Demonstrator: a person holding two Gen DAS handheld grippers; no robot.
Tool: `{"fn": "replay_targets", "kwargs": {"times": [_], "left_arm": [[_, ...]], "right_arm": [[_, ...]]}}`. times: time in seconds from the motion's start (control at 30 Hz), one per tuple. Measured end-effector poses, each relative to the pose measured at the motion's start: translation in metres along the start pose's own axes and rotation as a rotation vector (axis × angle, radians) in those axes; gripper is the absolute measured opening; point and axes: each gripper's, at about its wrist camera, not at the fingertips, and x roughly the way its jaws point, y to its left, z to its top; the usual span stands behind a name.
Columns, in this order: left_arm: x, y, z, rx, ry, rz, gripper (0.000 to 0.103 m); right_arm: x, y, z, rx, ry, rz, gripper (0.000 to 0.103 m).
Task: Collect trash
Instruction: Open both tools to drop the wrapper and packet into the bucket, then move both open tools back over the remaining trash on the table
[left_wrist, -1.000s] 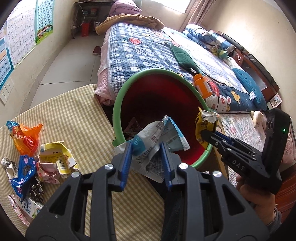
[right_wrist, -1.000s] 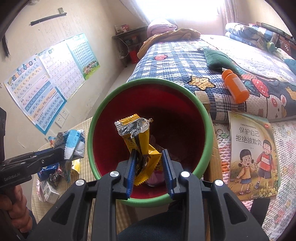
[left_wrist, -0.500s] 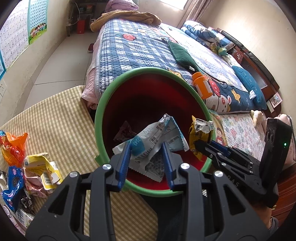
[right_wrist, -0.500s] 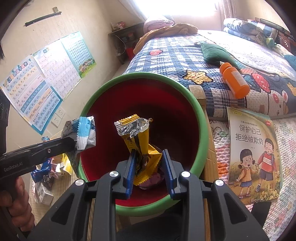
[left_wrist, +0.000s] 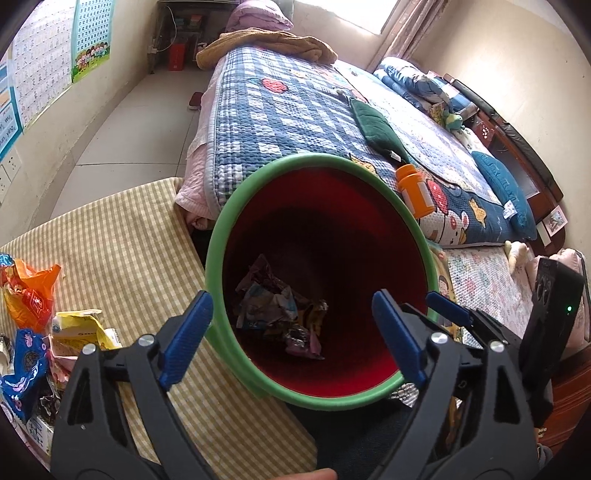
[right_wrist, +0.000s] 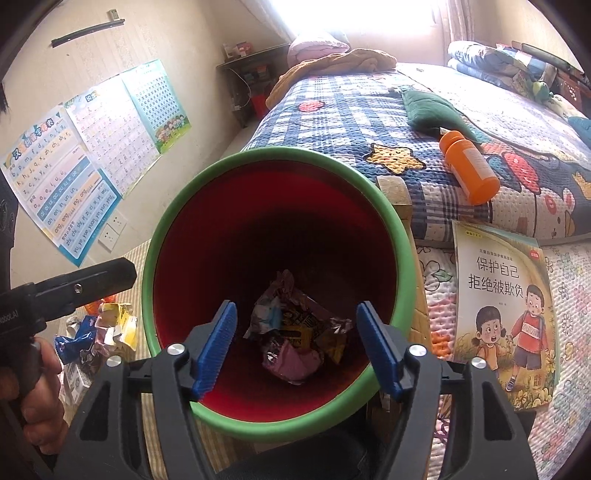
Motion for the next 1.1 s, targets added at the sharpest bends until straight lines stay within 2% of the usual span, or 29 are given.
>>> {"fn": "replay_targets", "kwargs": {"times": [0.13, 0.33, 0.8, 1.1], "left_arm": [[-0.012, 0.011, -0.002, -0.024, -0.021, 0.024, 0.097], [-0.034, 0.028, -0.011, -0.059, -0.045, 0.047, 0.097], [-0.099, 0.086, -0.057, -0.132, -0.09, 0.122, 0.097], [-0.147, 0.136, -0.096, -0.189, -0.114, 0.214, 0.097]], "right_arm": [[-0.006, 0.008, -0.002, -0.022, -0.013, -0.019, 0.086], [-0.016, 0.027, -0.005, -0.049, -0.026, -0.019, 0.092], [-0.028, 0.093, -0.027, -0.134, -0.008, 0.026, 0.093], [-0.029, 0.153, -0.049, -0.235, 0.016, 0.08, 0.093]]}}
